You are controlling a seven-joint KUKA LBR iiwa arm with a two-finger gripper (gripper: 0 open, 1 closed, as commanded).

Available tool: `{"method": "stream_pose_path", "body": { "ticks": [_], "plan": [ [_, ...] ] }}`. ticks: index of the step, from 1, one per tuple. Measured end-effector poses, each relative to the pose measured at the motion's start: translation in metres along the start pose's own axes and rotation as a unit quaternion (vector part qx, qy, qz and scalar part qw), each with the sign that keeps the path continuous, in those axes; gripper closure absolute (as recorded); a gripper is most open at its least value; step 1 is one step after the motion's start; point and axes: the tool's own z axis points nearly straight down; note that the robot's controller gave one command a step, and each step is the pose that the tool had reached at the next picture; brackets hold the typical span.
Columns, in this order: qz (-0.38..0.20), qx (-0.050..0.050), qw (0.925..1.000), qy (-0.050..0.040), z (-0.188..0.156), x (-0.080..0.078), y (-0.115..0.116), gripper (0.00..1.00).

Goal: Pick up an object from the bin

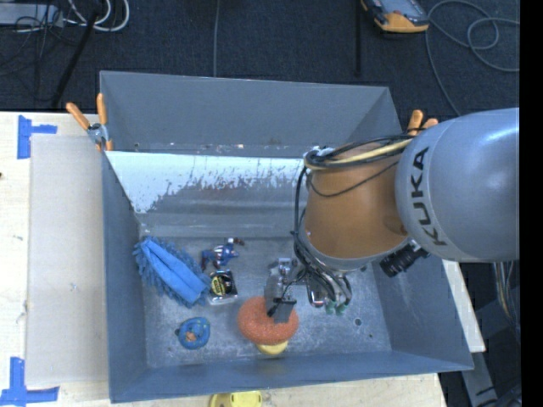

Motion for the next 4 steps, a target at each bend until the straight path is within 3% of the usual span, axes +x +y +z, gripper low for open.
{"method": "stream_pose_path", "body": {
  "ticks": [1, 2, 3, 4],
  "plan": [
    [0.057, -0.002, 0.9983, -0.0081, -0.026, -0.011, 0.015, 1.00],
    [0.031, -0.002, 0.9995, -0.0084, 0.102, 0.014, -0.022, 0.00],
    [0.031, -0.003, 0.9995, -0.0084, 0.100, 0.014, -0.021, 1.00],
    [0.031, -0.003, 0.9995, -0.0084, 0.100, 0.014, -0.021, 1.00]
  ]
}}
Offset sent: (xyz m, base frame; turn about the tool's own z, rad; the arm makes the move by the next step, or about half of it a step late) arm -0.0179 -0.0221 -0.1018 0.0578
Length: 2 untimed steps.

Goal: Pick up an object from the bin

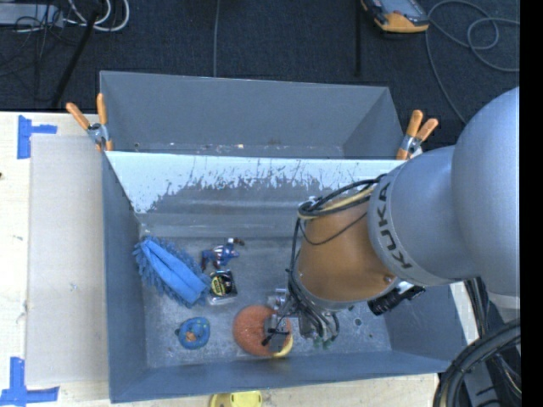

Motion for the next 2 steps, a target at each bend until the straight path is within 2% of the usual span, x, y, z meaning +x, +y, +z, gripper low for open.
{"method": "stream_pose_path", "body": {
  "ticks": [1, 2],
  "plan": [
    [-0.003, 0.003, 1.0000, 0.0077, -0.051, 0.005, 0.019, 1.00],
    [-0.018, 0.001, 0.9998, 0.0024, -0.070, -0.031, -0.016, 1.00]
  ]
}}
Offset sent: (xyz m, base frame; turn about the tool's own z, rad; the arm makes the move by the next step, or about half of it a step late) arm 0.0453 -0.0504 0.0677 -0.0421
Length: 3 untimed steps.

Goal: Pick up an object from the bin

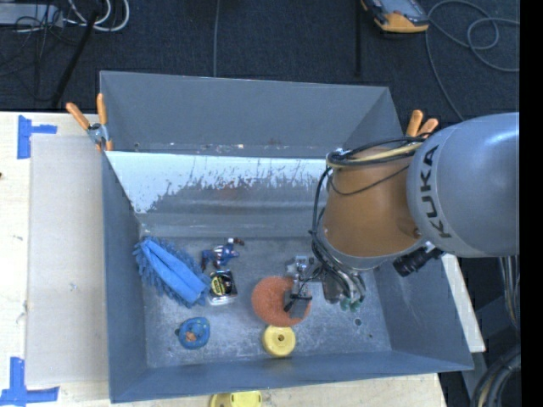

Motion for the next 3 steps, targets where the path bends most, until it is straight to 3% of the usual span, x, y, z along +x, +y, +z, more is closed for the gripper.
{"method": "stream_pose_path", "body": {
  "ticks": [1, 2, 3],
  "plan": [
    [0.010, 0.003, 0.9999, 0.0022, 0.008, 0.004, -0.017, 1.00],
    [0.002, 0.001, 1.0000, 0.0034, -0.009, 0.018, 0.042, 1.00],
    [-0.011, -0.001, 0.9999, 0.0021, -0.028, 0.008, 0.074, 1.00]
  ]
}}
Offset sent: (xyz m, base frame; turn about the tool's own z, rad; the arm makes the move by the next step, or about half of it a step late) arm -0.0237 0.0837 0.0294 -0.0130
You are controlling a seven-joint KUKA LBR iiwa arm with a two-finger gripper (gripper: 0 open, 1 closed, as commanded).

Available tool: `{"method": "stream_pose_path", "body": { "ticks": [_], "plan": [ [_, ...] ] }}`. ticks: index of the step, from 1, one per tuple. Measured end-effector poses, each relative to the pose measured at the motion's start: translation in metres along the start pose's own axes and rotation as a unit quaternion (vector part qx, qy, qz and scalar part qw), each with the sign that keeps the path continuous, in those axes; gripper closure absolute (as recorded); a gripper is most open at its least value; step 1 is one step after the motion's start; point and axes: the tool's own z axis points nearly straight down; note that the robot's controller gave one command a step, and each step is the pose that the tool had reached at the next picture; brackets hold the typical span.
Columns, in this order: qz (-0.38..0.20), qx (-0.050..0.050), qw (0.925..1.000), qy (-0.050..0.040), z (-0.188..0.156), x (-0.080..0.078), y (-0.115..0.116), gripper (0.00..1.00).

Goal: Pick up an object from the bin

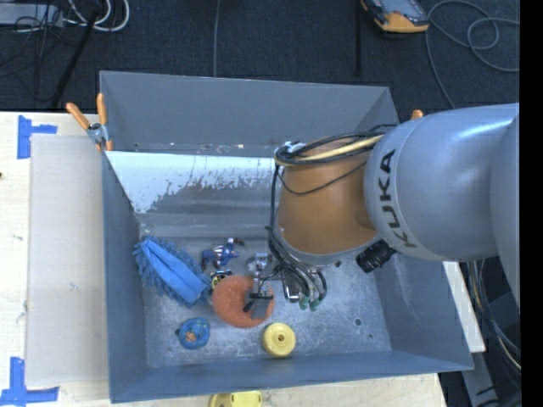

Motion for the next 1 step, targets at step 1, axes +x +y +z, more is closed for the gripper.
{"method": "stream_pose_path", "body": {
  "ticks": [1],
  "plan": [
    [-0.005, 0.002, 1.0000, 0.0007, -0.0322, 0.0128, -0.0087, 1.00]
  ]
}}
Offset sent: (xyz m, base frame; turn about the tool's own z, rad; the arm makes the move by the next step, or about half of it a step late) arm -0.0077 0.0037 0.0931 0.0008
